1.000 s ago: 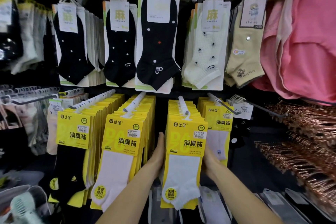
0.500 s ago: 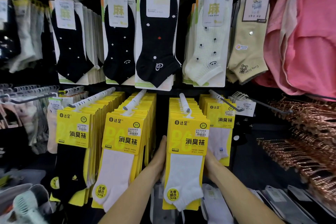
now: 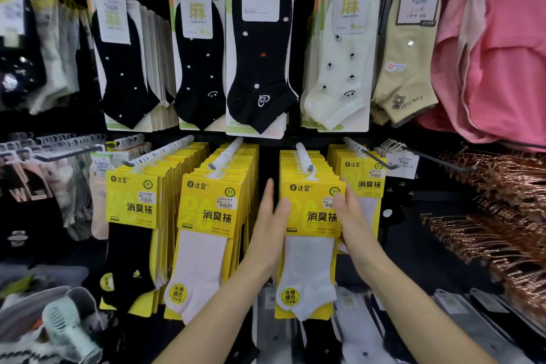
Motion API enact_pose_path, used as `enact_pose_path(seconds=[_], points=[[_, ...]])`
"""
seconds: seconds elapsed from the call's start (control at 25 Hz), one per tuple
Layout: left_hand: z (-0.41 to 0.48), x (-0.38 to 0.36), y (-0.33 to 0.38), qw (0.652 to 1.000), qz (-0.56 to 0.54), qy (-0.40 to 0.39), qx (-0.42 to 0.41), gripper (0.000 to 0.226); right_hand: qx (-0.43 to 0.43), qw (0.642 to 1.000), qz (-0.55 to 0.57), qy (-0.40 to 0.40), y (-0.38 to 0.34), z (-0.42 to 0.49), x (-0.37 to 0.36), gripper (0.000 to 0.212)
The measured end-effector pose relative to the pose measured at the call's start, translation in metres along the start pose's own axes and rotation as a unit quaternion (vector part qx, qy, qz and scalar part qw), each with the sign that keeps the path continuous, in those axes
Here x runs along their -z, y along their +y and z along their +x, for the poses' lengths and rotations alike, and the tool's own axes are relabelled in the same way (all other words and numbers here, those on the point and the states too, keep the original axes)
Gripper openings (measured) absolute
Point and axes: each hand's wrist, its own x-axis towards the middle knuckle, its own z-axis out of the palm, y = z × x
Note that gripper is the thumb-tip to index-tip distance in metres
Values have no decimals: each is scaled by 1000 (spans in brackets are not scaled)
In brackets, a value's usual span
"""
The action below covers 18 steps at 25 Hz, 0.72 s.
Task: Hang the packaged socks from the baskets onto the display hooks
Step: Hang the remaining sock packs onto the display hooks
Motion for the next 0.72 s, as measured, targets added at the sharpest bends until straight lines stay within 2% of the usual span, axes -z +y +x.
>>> enact_pose_path(seconds=[0.12, 0.36, 0.52, 0.6, 0.72], points=[[1, -9, 4, 998, 28, -35, -43, 59, 54, 998, -15, 18, -4, 2, -13, 58], [8, -14, 13, 998, 51, -22, -40, 55, 39, 997, -52, 40, -9, 13, -16, 61], [-11, -7, 24, 998, 54, -21, -18, 61, 19, 997, -44, 62, -13, 2, -15, 66], [-29, 5, 30, 998, 52, -22, -31, 60, 45, 992, -50, 103, -16, -12, -14, 70], [-54, 37, 47, 994, 70, -2, -89, 42, 107, 981, -71, 144, -20, -38, -23, 58]])
